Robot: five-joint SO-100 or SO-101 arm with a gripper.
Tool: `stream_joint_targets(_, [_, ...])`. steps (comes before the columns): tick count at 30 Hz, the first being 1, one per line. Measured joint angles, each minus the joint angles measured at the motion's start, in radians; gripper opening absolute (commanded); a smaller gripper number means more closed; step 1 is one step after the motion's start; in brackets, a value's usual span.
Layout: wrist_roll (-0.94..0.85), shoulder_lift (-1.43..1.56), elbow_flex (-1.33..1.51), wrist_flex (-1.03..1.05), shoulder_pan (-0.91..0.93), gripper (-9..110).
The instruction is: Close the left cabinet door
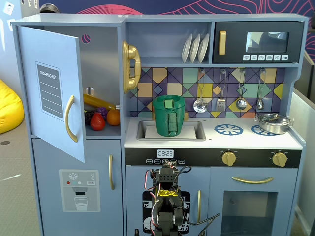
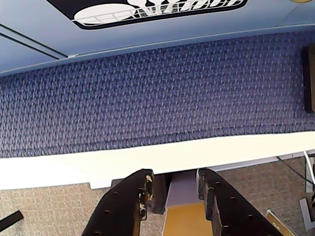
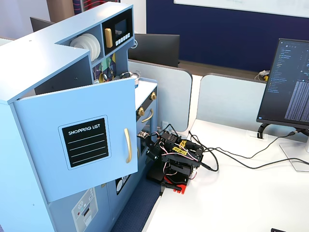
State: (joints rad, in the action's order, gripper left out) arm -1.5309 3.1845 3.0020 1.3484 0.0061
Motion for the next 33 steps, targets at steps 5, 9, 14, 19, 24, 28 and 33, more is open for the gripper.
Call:
stream_joint_targets(5, [0.000,0.000,0.000,0.000,0.000,1])
stream_joint_targets(9, [0.000,0.000,0.000,0.000,0.000,1])
stream_joint_targets(14, [0.000,0.000,0.000,0.000,0.000,1])
stream_joint_targets(19, [0.000,0.000,0.000,0.000,0.000,1])
stream_joint_targets(24, [0.000,0.000,0.000,0.000,0.000,1])
stream_joint_targets(28, [0.000,0.000,0.000,0.000,0.000,1])
stream_joint_targets(33, [0.015,0.000,0.000,0.000,-0.052,1])
